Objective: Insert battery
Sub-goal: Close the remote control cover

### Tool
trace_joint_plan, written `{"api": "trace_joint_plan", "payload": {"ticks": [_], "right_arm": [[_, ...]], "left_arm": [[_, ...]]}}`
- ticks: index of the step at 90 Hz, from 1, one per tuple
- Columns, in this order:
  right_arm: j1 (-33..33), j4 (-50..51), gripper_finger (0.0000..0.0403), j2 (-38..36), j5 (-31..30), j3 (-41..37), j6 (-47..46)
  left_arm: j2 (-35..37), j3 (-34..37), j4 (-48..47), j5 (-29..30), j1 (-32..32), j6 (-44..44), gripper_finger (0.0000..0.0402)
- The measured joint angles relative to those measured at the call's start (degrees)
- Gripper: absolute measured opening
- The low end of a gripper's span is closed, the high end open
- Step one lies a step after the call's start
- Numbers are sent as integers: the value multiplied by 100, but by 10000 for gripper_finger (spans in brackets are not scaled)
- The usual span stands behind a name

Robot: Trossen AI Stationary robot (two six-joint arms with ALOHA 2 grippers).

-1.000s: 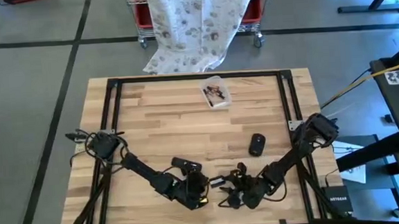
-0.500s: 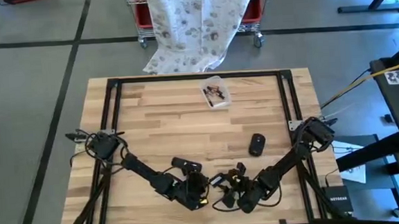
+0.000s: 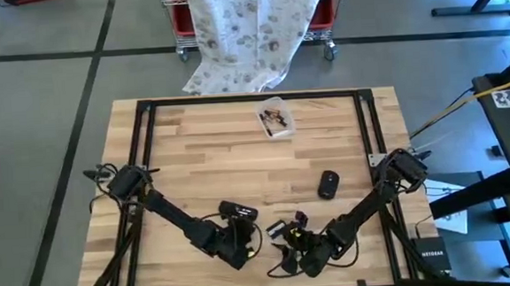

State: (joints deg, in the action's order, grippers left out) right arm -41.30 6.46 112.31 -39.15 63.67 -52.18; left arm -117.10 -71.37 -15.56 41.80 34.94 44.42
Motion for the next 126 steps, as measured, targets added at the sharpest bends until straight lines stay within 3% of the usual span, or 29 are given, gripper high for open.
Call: {"api": "trace_joint_plan", "payload": {"ticks": [14,28,37,58,80,126], "right_arm": [[7,1817,184,-237,263,382,44],[23,2482,184,-258,692,209,584],[104,2395,184,-258,1040,-141,607],[424,1162,184,-320,1440,-751,1100],[699,386,184,-297,1799,-911,1660],[682,-136,184,-253,1559,-930,1547]], "left_arm": [[-168,-9,547,-422,205,-222,84],[-518,-22,1210,-406,131,-596,84],[-655,-33,1441,-375,-14,-747,84],[-726,-37,1773,-584,-401,-1297,84],[-716,-23,1942,-715,-656,-1627,84],[-271,-3,1571,-386,-647,-1681,84]]}}
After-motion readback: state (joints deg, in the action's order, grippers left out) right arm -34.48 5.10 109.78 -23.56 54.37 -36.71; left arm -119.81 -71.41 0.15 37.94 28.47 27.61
